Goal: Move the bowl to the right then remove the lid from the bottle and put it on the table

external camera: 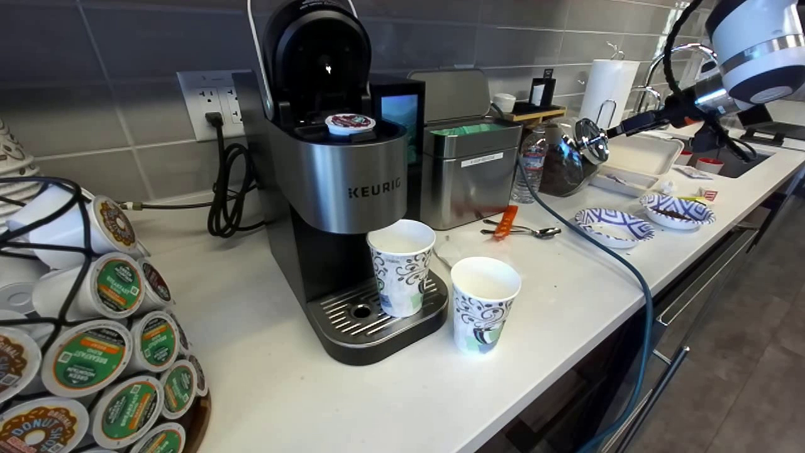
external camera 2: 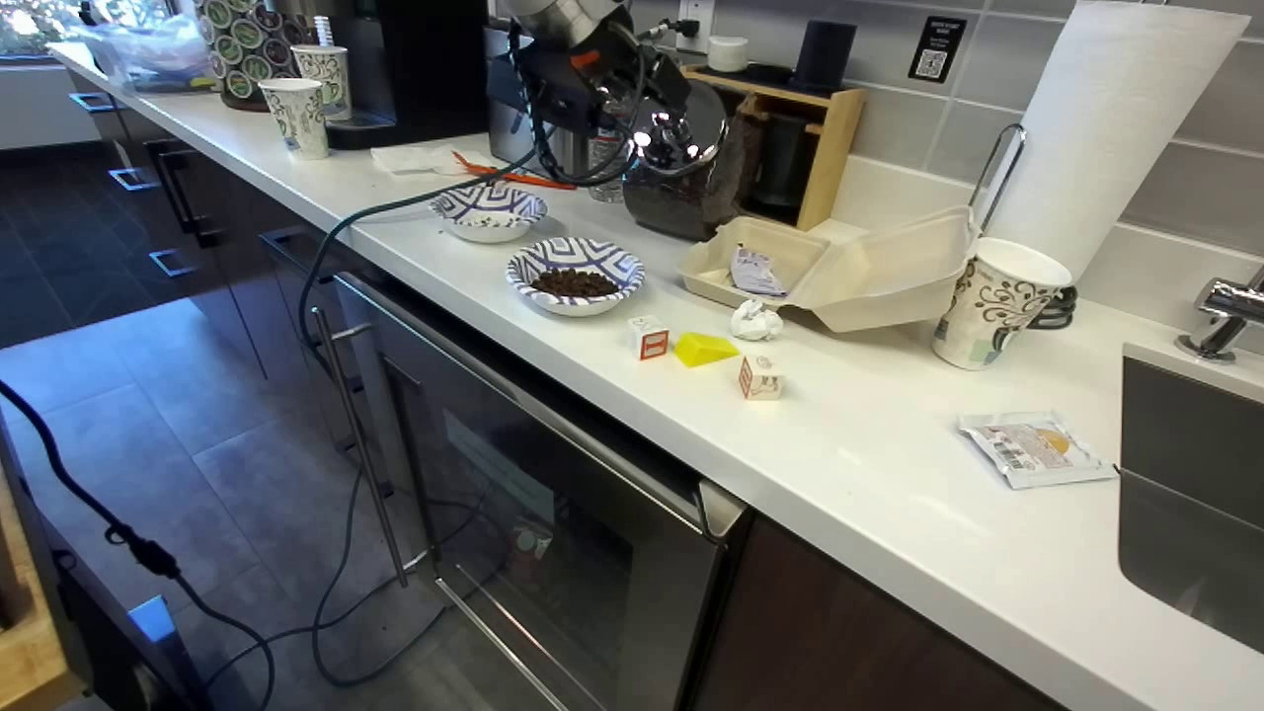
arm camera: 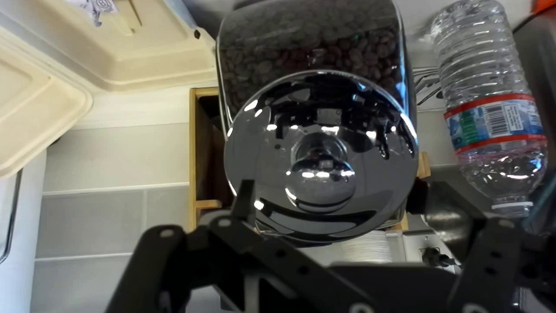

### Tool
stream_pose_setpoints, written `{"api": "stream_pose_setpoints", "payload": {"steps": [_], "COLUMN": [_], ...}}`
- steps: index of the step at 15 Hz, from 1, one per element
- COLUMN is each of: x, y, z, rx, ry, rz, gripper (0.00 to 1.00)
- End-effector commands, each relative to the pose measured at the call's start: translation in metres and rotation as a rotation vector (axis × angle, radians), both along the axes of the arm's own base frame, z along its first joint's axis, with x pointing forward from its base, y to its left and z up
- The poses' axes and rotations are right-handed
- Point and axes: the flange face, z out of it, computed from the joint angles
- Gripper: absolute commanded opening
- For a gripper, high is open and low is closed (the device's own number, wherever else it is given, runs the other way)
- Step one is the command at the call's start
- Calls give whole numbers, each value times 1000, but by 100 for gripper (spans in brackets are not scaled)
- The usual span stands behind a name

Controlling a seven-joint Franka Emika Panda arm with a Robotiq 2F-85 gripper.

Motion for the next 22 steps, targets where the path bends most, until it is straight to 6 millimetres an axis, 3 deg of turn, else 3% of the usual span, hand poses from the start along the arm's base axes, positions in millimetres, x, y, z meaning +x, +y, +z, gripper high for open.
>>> {"api": "stream_pose_setpoints", "payload": {"steps": [1,8,10,12,14,15,17,22], "x": [13,23,24,27,31,33,36,30], "y": [-7,-14,-17,-19,-18,-17,-16,-18], "z": [-3,-10,-12,-13,-14,-14,-13,-11], "rx": [18,52,57,62,73,77,83,87], "ry": [7,14,17,18,19,19,19,42], "rz": [8,-4,-10,-12,-6,1,7,-13], "gripper": [100,87,78,63,55,42,23,21]}}
